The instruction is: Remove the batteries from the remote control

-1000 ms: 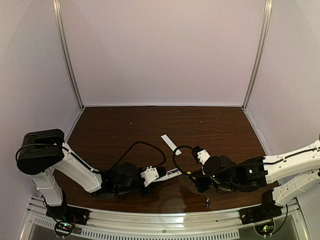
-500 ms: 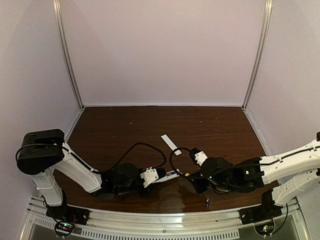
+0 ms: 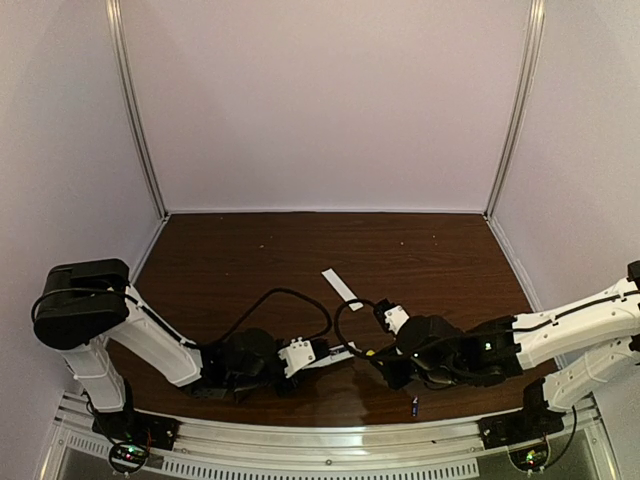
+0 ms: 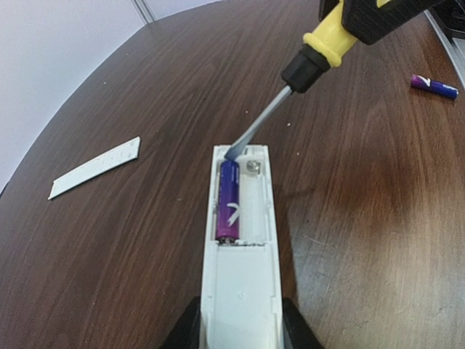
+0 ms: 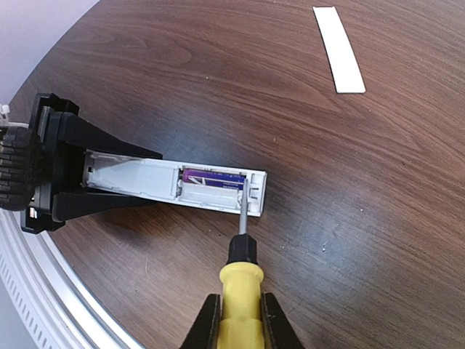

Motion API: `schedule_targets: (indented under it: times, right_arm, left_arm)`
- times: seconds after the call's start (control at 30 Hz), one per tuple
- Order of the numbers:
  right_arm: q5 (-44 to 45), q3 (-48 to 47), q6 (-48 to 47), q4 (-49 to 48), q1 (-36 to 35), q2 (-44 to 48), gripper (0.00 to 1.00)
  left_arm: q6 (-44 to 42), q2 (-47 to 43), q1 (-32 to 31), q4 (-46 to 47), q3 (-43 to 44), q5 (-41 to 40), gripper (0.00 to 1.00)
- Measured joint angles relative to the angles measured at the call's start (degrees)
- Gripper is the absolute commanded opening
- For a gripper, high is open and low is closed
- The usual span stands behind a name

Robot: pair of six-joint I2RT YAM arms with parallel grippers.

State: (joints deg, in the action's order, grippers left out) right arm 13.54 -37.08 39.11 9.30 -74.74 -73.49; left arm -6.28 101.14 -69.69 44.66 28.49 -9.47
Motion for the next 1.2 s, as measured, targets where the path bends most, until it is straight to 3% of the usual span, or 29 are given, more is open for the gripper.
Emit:
schedule_targets:
  times: [0.77,1.2]
  right_arm:
    - [0.72,-0.83,0.37,1.81,-0.09,-0.22,0.00]
    - [1.57,-0.79,2.93,1.68,-0.55,4.72,0.00]
  left_arm:
    - [-0.02,0.00,0.00,-0.52,0.00,-0.28,0.00]
    - [-0.02,-0.24,0.00,1.99,0.00,-1.92,0.00]
